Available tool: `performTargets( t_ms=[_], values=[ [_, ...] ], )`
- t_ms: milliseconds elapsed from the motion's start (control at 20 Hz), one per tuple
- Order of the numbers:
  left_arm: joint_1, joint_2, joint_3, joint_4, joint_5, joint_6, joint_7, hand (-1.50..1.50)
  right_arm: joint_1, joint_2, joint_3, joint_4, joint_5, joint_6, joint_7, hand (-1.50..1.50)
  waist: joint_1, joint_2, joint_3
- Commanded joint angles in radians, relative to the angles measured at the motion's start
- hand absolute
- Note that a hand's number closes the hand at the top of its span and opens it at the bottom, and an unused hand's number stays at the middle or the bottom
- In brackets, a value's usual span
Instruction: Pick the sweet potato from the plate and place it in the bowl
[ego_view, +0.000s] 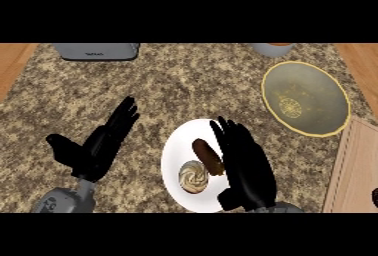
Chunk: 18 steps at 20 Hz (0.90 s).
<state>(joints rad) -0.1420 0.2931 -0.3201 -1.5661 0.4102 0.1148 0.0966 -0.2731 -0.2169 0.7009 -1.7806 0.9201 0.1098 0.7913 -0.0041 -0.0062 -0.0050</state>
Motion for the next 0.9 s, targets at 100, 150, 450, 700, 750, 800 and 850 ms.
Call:
performTargets(
  t_ms=[100, 150, 450, 700, 750, 800, 850],
  values=[
    [-0.004, -0.043, -0.006, 0.042, -0.017, -0.013, -0.037, 0.0, -0.117, 0.209, 0.013, 0.049, -0.027, 0.252, 0.324, -1.5, 0.009, 0.006, 0.004],
    [0.006, -0.017, 0.007, 0.031, -0.019, -0.037, -0.041, 0.0, -0.115, 0.211, -0.026, 0.058, -0.039, 0.292, 0.31, -1.5, 0.008, 0.006, 0.004],
    [0.007, -0.047, 0.007, 0.02, -0.021, -0.025, -0.023, 0.0, -0.176, 0.215, -0.041, 0.127, -0.085, 0.317, 0.451, -1.5, 0.012, 0.004, 0.004],
    [-0.007, -0.06, 0.017, 0.024, -0.046, -0.005, -0.013, 0.0, -0.224, 0.216, -0.077, 0.304, -0.109, 0.287, 0.418, -1.5, 0.017, 0.007, 0.004],
    [0.033, -0.024, 0.035, 0.014, -0.026, -0.059, -0.04, 0.0, -0.183, 0.216, -0.065, 0.197, -0.115, 0.35, 0.464, -1.5, 0.009, 0.003, 0.004],
    [-0.015, -0.082, -0.001, 0.031, -0.058, -0.001, -0.009, 0.0, -0.173, 0.216, -0.072, 0.287, -0.099, 0.303, 0.408, -1.5, 0.007, 0.006, 0.005],
    [-0.006, -0.04, 0.045, 0.057, -0.019, -0.069, -0.03, 0.0, -0.191, 0.216, -0.062, 0.307, -0.131, 0.291, 0.421, -1.5, 0.011, 0.007, 0.004]
  ],
)
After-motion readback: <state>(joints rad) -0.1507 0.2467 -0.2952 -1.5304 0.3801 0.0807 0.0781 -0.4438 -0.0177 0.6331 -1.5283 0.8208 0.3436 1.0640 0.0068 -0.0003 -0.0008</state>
